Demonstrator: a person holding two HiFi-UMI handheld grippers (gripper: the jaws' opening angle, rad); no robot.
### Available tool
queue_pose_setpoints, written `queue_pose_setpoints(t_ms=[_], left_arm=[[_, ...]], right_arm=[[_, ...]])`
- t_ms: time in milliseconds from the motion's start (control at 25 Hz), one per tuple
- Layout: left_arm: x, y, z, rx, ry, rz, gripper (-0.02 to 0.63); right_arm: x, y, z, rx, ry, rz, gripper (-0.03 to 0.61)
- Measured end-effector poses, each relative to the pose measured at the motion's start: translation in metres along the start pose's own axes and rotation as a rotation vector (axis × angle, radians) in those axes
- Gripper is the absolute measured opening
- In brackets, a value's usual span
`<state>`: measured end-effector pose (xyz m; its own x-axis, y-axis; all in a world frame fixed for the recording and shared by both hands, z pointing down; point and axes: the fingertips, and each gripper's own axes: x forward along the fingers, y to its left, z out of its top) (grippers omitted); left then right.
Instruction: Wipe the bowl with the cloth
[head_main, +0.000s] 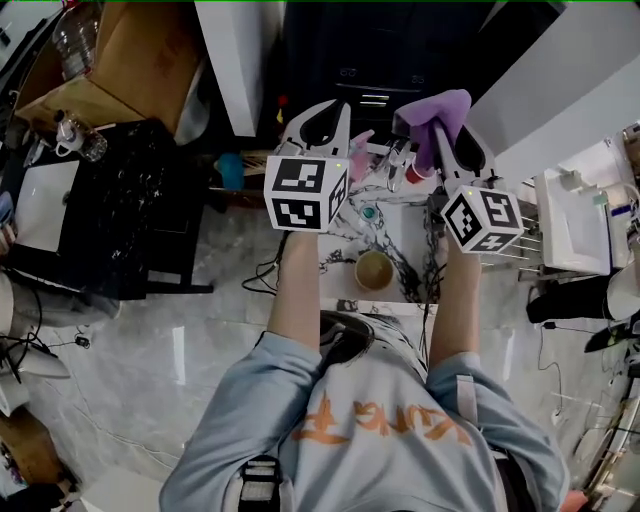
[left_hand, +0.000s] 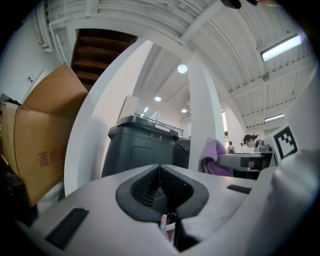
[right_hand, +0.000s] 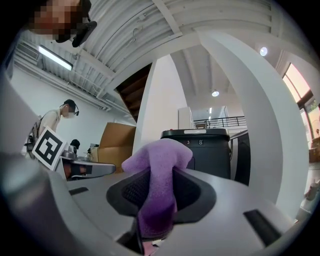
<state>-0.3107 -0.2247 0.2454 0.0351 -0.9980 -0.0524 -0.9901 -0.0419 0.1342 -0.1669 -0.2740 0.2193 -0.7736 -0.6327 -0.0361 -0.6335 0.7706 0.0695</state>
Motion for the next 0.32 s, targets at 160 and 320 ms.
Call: queue_pose_setpoints(t_ms=[160, 320], left_arm=[[-0.003, 0.003, -0.003, -0.017, 0.0, 0.0, 0.025], [-0.011, 0.015, -0.001, -0.008, -0.005, 0.009, 0.025]], right_arm=[[0.0, 0.003, -0.005, -0.008, 0.021, 0.008, 0.132], [0.007, 0.016, -0.011, -0.002, 0.031, 0.03, 0.132]])
